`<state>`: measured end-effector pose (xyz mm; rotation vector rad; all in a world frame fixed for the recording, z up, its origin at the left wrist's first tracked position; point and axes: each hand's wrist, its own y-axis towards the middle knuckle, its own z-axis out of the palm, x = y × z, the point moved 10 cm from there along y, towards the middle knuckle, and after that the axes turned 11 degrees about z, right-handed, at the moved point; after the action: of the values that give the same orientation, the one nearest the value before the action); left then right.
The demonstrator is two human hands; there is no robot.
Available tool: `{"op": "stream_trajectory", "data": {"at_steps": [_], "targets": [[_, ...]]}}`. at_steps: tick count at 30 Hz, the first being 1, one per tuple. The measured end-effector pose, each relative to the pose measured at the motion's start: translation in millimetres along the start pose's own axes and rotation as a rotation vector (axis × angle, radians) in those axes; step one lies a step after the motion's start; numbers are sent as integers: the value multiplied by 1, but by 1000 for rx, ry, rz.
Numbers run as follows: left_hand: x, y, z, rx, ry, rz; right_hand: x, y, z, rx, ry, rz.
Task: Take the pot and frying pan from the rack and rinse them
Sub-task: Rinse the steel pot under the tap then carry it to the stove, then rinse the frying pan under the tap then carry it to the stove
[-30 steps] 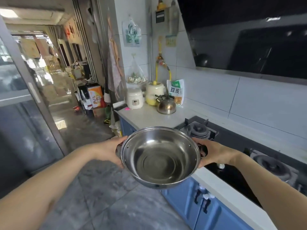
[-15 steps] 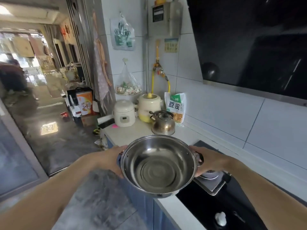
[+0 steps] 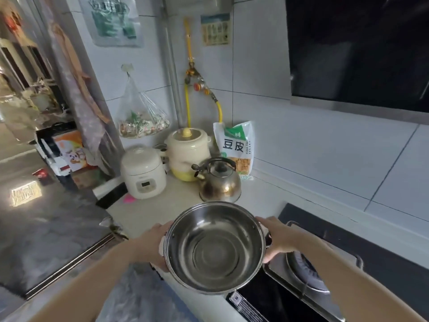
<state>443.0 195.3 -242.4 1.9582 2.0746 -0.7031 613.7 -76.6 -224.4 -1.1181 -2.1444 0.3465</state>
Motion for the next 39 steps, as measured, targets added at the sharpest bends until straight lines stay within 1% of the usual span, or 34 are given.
{"op": "stream_trajectory", "data": {"at_steps": [5, 7, 11, 15, 20, 24, 26, 28, 31, 32, 33, 35, 39], "targets": [[52, 46, 18, 77, 92, 45, 0, 47, 14, -17, -23, 92], [65, 58, 20, 84, 126, 69, -2, 62, 17, -35, -37, 118], [67, 71, 17, 51, 82, 125, -1, 81, 21, -61, -79, 155], [82, 73, 17, 44, 20, 56, -2, 87, 27, -53, -71, 175], [84, 75, 15, 78, 23, 42, -2, 86, 29, -58, -72, 183], [77, 74, 13, 118, 82, 60, 0, 75, 26, -92, -137, 165], [68, 74, 8, 151, 110, 58, -4, 64, 21, -145, -105, 159], [59, 73, 0, 150, 116, 64, -13, 49, 16, -204, -46, 161], [38, 81, -15, 40, 23, 80, -29, 14, 11, -322, 82, 169], [25, 86, -20, -1, 4, 109, -37, 0, 10, -365, 129, 183], [9, 93, -22, -28, -10, 145, -47, -16, 10, -404, 169, 206], [-35, 104, -19, -31, -58, 221, -72, -51, 12, -473, 229, 270], [-138, 120, 13, 56, -77, 373, -139, -145, 26, -618, 369, 423]]}}
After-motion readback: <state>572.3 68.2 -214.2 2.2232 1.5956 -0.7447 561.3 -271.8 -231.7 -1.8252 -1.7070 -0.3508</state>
